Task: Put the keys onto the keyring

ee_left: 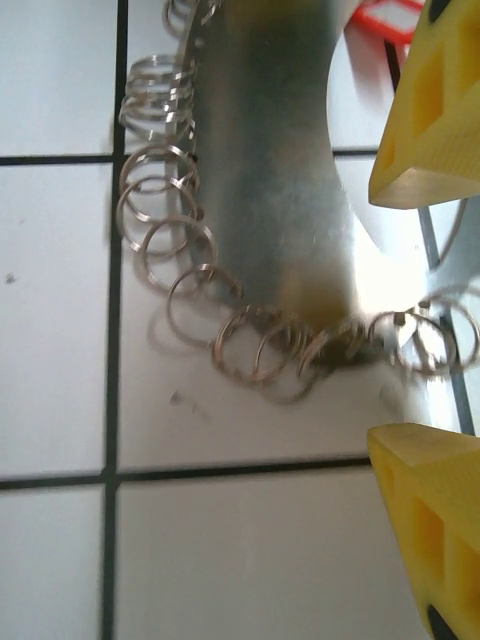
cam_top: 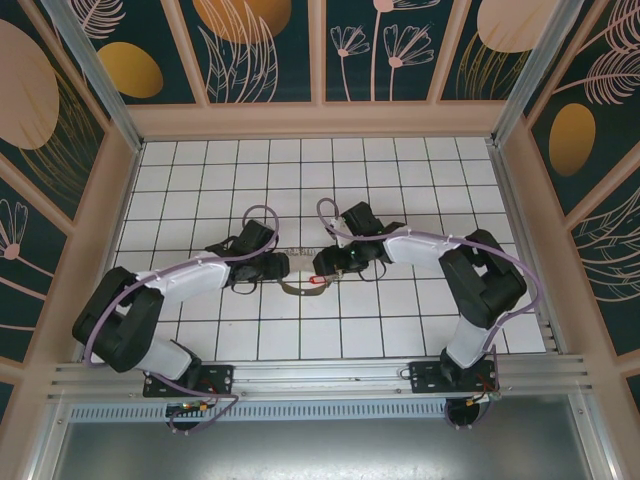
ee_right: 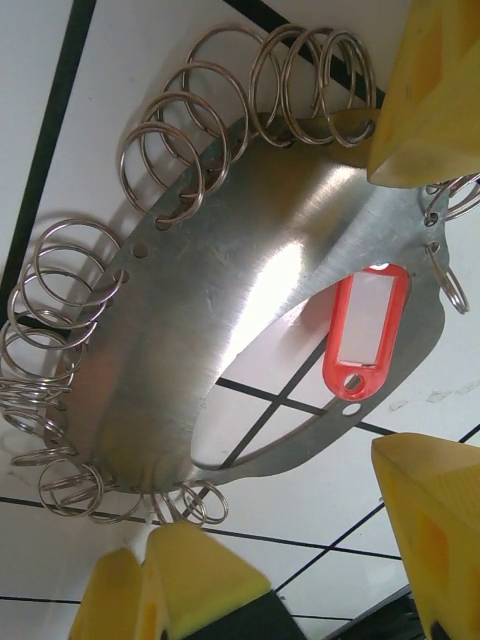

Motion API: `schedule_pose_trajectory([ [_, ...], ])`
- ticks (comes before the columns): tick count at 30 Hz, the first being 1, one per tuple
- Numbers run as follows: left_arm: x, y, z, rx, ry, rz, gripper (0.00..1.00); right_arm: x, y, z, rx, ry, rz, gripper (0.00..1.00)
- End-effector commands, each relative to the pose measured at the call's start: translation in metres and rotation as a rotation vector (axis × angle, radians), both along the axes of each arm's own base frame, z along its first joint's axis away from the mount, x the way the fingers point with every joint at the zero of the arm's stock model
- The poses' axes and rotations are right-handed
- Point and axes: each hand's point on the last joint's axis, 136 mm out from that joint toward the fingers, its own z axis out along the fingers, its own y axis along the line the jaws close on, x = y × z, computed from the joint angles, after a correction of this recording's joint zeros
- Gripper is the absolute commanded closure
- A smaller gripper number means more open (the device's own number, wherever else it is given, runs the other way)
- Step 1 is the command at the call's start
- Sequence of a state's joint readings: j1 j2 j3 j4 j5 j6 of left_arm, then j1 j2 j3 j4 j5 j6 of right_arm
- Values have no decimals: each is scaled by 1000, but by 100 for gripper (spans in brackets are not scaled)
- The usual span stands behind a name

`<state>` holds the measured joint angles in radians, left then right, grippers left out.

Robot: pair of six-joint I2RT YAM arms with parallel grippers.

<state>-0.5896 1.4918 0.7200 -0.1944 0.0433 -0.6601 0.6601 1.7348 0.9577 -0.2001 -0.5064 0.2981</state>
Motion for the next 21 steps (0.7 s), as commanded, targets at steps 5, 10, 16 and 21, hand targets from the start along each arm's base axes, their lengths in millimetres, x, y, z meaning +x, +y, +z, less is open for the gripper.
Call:
schedule_pose_trajectory([
  [5, 17, -18, -9, -61, 63, 80, 40, -29, -9, -13, -14, 55, 14, 33],
  [10, 36, -29, -7, -45, 42, 54, 41, -62, 2, -7, 23, 89, 67, 33],
  [16, 62, -51, -5, -49, 2, -23, 43, -101, 44, 25, 161, 98, 180, 31],
  [21, 74, -89, 3, -178, -7, -132, 41, -95, 59, 76, 278, -19, 200, 27],
])
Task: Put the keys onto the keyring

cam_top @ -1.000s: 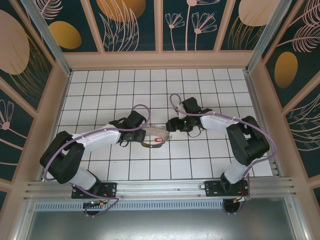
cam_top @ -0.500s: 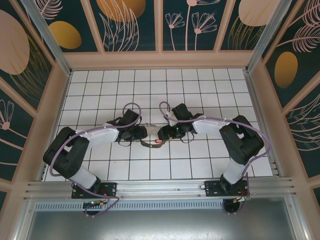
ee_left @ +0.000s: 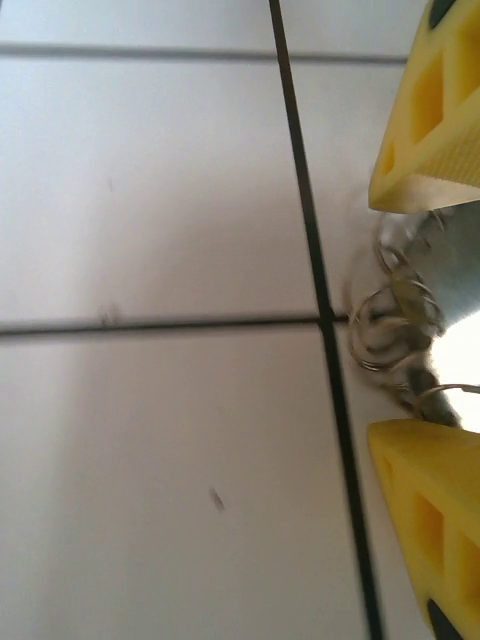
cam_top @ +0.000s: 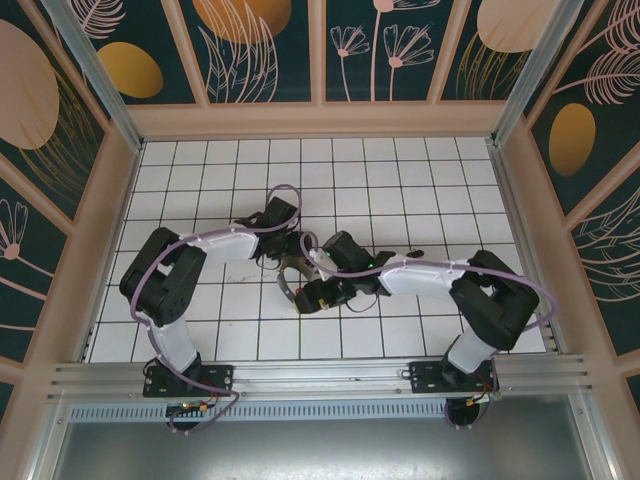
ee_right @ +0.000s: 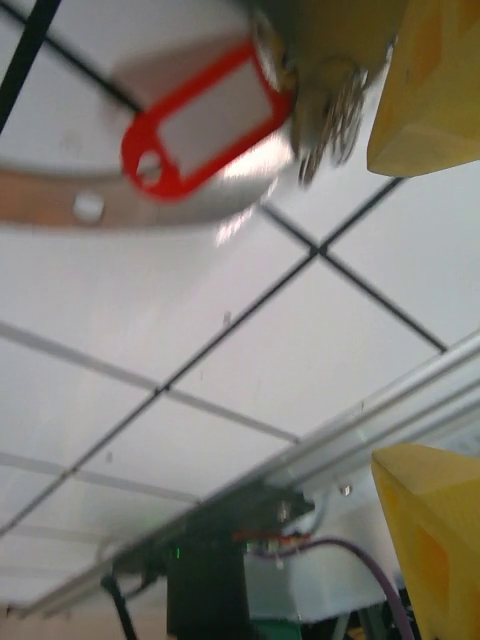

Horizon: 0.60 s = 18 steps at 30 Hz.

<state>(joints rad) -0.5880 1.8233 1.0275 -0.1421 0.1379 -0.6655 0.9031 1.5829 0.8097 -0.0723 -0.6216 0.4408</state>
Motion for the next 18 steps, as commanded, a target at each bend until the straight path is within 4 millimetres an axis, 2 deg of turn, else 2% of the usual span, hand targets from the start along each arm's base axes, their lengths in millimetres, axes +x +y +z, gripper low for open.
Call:
schedule_pose_trajectory([
  [1, 11, -32, 12, -126, -30, -91, 41, 20, 8, 54, 129, -126, -36, 27],
  [3, 9, -44, 14, -205, -15, -96, 42, 42, -12, 63, 98, -217, -116, 26],
  [6, 11, -55, 25, -278, -17, -98, 41, 81, -61, 58, -2, -287, -280, 26],
  [8, 13, -51, 41, -282, -52, -87, 40, 98, -90, 50, -68, -307, -351, 26],
  [10, 15, -40, 57, -290, -83, -64, 40, 102, -107, 37, -133, -322, -345, 29],
  [13, 13, -7, 81, -282, -104, 0, 40, 100, -113, 14, -213, -299, -300, 32],
  [14, 9, 7, 86, -271, -101, 25, 40, 99, -112, 7, -219, -261, -303, 37],
  [17, -17, 48, 80, -164, -74, 77, 40, 88, -99, -6, -170, -123, -297, 45],
  [18, -27, 54, 78, -146, -65, 73, 40, 85, -96, -10, -159, -93, -297, 45],
])
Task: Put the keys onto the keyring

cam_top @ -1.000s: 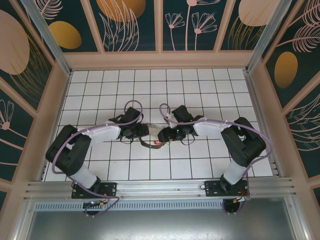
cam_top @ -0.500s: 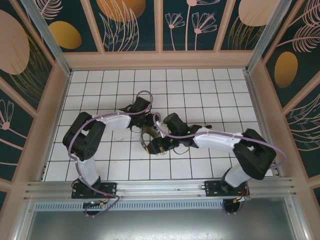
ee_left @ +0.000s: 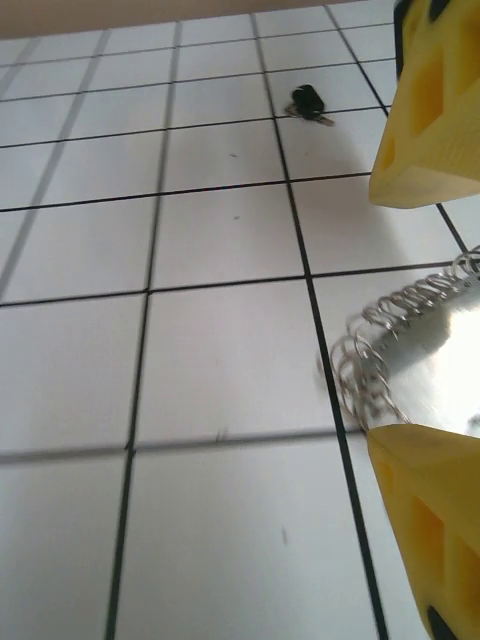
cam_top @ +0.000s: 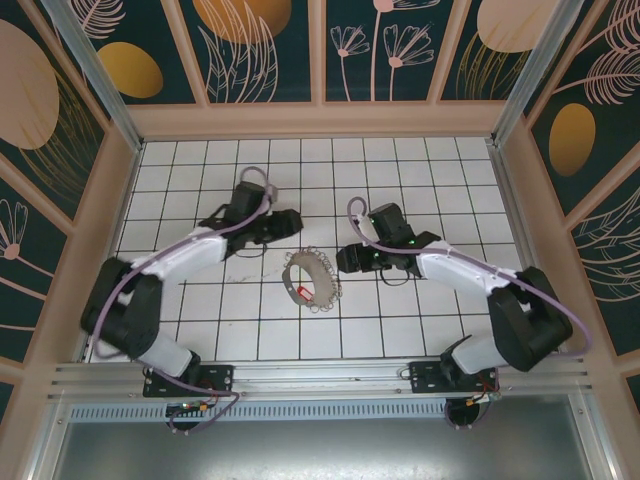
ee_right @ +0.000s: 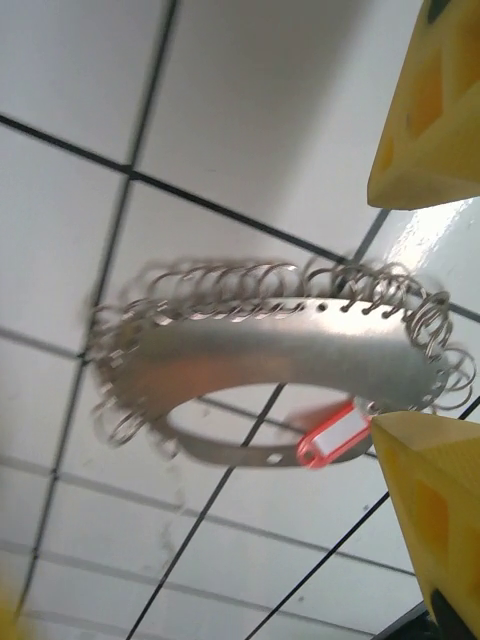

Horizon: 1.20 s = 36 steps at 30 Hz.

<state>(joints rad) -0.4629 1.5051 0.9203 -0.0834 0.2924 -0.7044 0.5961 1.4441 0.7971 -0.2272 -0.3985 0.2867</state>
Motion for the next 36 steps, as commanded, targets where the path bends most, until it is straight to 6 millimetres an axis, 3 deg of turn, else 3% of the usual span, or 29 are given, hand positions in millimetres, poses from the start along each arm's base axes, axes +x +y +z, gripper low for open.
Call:
schedule_pose_trajectory([
  [1, -44, 29, -28, 100, 113, 4, 40, -22, 4, -22, 26, 143, 14, 45],
  [4, -71, 20, -42, -42, 164, -12, 40, -24, 12, -30, 61, 173, 24, 45],
  [6, -77, 12, -47, -118, 164, -2, 40, -28, 19, -34, 89, 205, 50, 45],
  [15, -66, -3, -65, -103, 167, -18, 41, -75, 57, -55, 89, 317, 185, 45],
  [18, -57, -1, -70, -51, 163, -13, 41, -101, 78, -47, 137, 345, 283, 45],
  [21, -45, -2, -69, 0, 141, -26, 41, -132, 102, -25, 204, 322, 440, 44],
  [24, -37, -8, -67, 15, 134, -52, 40, -139, 108, -14, 188, 239, 513, 41],
  [26, -34, -12, -65, 5, 130, -69, 40, -133, 104, -5, 195, 185, 519, 40],
  [29, -32, -14, -59, -6, 126, -77, 38, -97, 87, 3, 118, 40, 421, 41],
  [33, -32, 8, -41, 3, 88, -38, 36, -32, 42, 5, -25, -117, 208, 41],
  [36, -41, 27, -34, 23, 80, -12, 34, -7, 26, -5, -11, -60, 149, 45],
])
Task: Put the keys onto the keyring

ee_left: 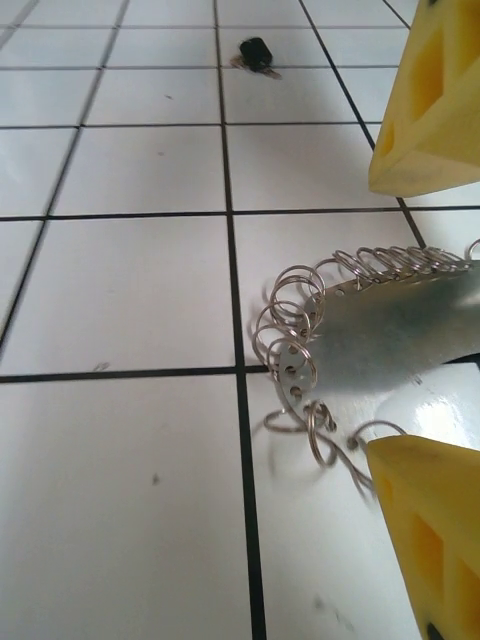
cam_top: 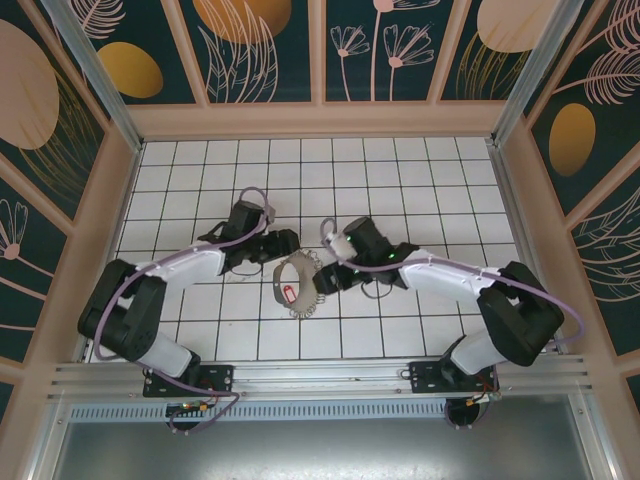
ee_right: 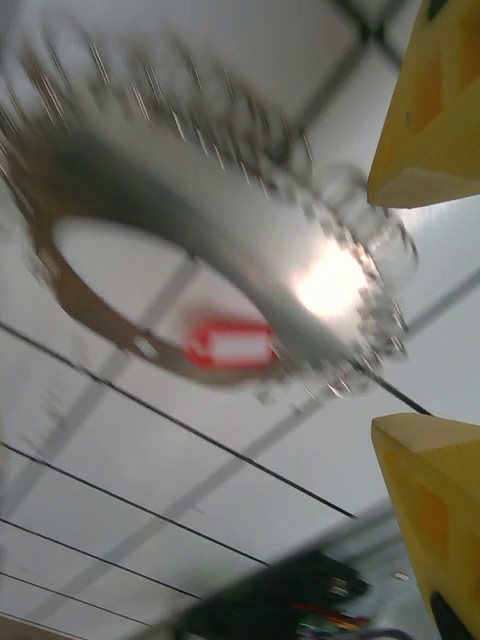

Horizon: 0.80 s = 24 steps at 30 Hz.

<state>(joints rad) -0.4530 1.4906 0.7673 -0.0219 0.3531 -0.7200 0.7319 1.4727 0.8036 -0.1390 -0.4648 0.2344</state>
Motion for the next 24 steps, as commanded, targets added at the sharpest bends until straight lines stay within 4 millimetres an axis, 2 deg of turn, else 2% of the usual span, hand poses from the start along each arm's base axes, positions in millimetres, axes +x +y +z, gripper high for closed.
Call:
schedule_pose_trajectory([
  [1, -14, 20, 10, 41, -18, 3, 34, 29, -23, -18, -83, 3, -63, 45],
  [5, -38, 19, 3, 2, 27, -37, 34, 31, -5, -32, -63, 78, -6, 48],
  [8, -51, 15, -5, -72, 54, -36, 37, 27, 9, -38, -37, 102, 34, 46],
  [13, -57, 8, -16, -139, 80, -40, 41, 18, 22, -49, -15, 133, 81, 44],
  [16, -51, 5, -18, -143, 78, -42, 41, 3, 32, -53, 0, 155, 129, 44],
  [19, -44, 1, -22, -134, 85, -53, 42, -22, 43, -55, -3, 183, 195, 46],
  [24, -25, -4, -38, -78, 84, -75, 48, -66, 55, -40, 26, 175, 303, 47],
])
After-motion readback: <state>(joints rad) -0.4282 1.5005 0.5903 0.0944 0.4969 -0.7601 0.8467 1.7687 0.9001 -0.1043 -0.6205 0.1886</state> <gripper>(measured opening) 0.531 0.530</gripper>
